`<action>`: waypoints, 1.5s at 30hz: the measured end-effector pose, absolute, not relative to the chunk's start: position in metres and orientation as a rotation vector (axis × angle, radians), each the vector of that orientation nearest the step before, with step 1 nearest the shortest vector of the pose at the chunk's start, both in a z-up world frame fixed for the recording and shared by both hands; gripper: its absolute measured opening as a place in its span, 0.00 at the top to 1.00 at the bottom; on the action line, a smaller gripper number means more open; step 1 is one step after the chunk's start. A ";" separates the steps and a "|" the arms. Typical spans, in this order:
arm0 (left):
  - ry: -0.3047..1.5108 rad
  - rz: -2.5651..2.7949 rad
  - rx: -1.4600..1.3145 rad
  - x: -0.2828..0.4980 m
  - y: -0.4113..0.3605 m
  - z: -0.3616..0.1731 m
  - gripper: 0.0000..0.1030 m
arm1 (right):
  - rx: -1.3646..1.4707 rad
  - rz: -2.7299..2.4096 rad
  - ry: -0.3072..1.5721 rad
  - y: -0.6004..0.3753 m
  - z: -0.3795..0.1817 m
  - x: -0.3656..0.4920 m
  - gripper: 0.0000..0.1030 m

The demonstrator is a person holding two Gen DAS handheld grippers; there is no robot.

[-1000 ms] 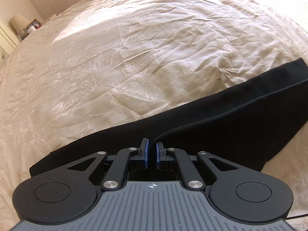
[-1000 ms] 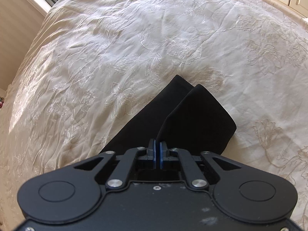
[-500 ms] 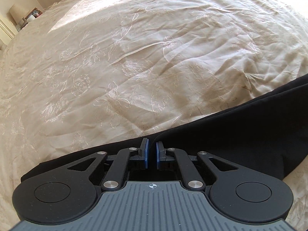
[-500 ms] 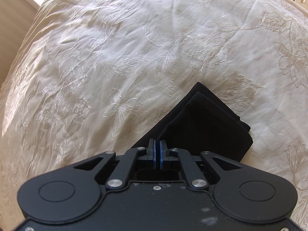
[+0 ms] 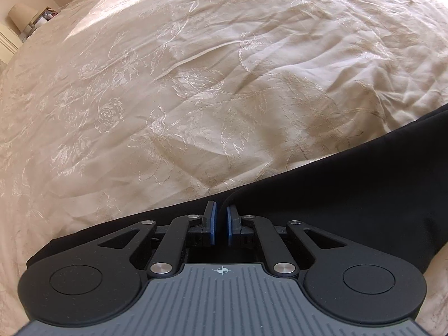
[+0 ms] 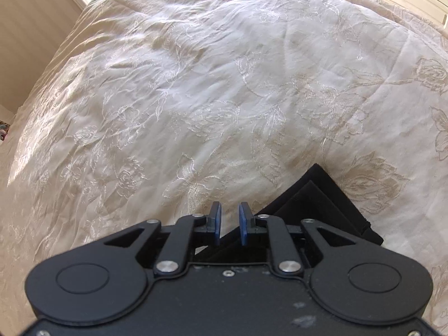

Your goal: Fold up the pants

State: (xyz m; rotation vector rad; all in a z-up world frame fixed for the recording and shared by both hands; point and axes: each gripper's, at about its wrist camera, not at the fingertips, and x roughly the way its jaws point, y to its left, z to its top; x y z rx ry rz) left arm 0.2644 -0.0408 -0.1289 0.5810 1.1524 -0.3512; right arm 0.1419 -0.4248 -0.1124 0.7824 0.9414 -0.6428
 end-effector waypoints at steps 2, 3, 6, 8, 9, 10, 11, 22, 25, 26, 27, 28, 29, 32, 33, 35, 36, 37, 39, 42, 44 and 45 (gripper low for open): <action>1.154 -0.350 0.579 0.264 -0.040 -0.129 0.93 | 0.773 -0.649 0.902 -0.432 -0.102 0.131 0.83; 1.153 -0.351 0.580 0.264 -0.040 -0.129 0.93 | 0.758 -0.670 0.893 -0.438 -0.097 0.124 0.82; 1.149 -0.353 0.588 0.264 -0.041 -0.130 0.93 | 0.678 -0.690 0.889 -0.451 -0.089 0.104 0.77; 1.148 -0.352 0.593 0.263 -0.041 -0.131 0.93 | 0.589 -0.662 0.941 -0.455 -0.091 0.098 0.76; 1.148 -0.350 0.593 0.263 -0.041 -0.132 0.93 | 0.559 -0.642 0.962 -0.455 -0.093 0.096 0.76; 1.150 -0.349 0.593 0.262 -0.041 -0.132 0.93 | 0.533 -0.618 0.982 -0.455 -0.096 0.096 0.75; 1.151 -0.347 0.594 0.262 -0.041 -0.133 0.93 | 0.523 -0.596 0.994 -0.455 -0.099 0.095 0.75; 1.141 -0.330 0.584 0.261 -0.041 -0.128 0.93 | 0.498 -0.520 1.033 -0.449 -0.117 0.099 0.90; 1.111 -0.331 0.569 0.260 -0.042 -0.116 0.93 | 0.464 -0.510 1.005 -0.444 -0.102 0.102 0.90; 1.106 -0.336 0.564 0.261 -0.043 -0.114 0.93 | 0.448 -0.521 0.994 -0.444 -0.098 0.104 0.90; 1.111 -0.340 0.564 0.263 -0.044 -0.114 0.93 | 0.441 -0.534 0.985 -0.445 -0.096 0.106 0.90; 1.122 -0.341 0.570 0.264 -0.046 -0.118 0.93 | 0.444 -0.545 0.983 -0.447 -0.096 0.107 0.90; 1.138 -0.344 0.585 0.265 -0.047 -0.123 0.93 | 0.447 -0.556 0.996 -0.450 -0.099 0.109 0.90; 1.157 -0.326 0.588 0.267 -0.048 -0.131 0.90 | 0.446 -0.599 1.079 -0.455 -0.119 0.114 0.85; 1.161 -0.318 0.562 0.268 -0.047 -0.128 0.90 | 0.454 -0.609 1.094 -0.455 -0.123 0.114 0.84; 1.160 -0.316 0.487 0.272 -0.042 -0.117 0.90 | 0.468 -0.633 1.089 -0.454 -0.122 0.112 0.80; 1.158 -0.321 0.451 0.274 -0.038 -0.111 0.87 | 0.474 -0.642 1.070 -0.453 -0.118 0.109 0.79; 1.155 -0.325 0.425 0.275 -0.035 -0.106 0.83 | 0.476 -0.648 1.054 -0.451 -0.114 0.107 0.78; 1.126 -0.321 0.397 0.277 -0.031 -0.094 0.79 | 0.458 -0.669 1.034 -0.448 -0.107 0.103 0.77; 1.072 -0.306 0.379 0.279 -0.026 -0.073 0.79 | 0.410 -0.697 0.978 -0.437 -0.088 0.097 0.77; 1.047 -0.286 0.365 0.281 -0.023 -0.060 0.79 | 0.401 -0.688 0.936 -0.429 -0.075 0.090 0.77; 1.038 -0.273 0.362 0.281 -0.022 -0.054 0.79 | 0.402 -0.676 0.920 -0.425 -0.069 0.088 0.77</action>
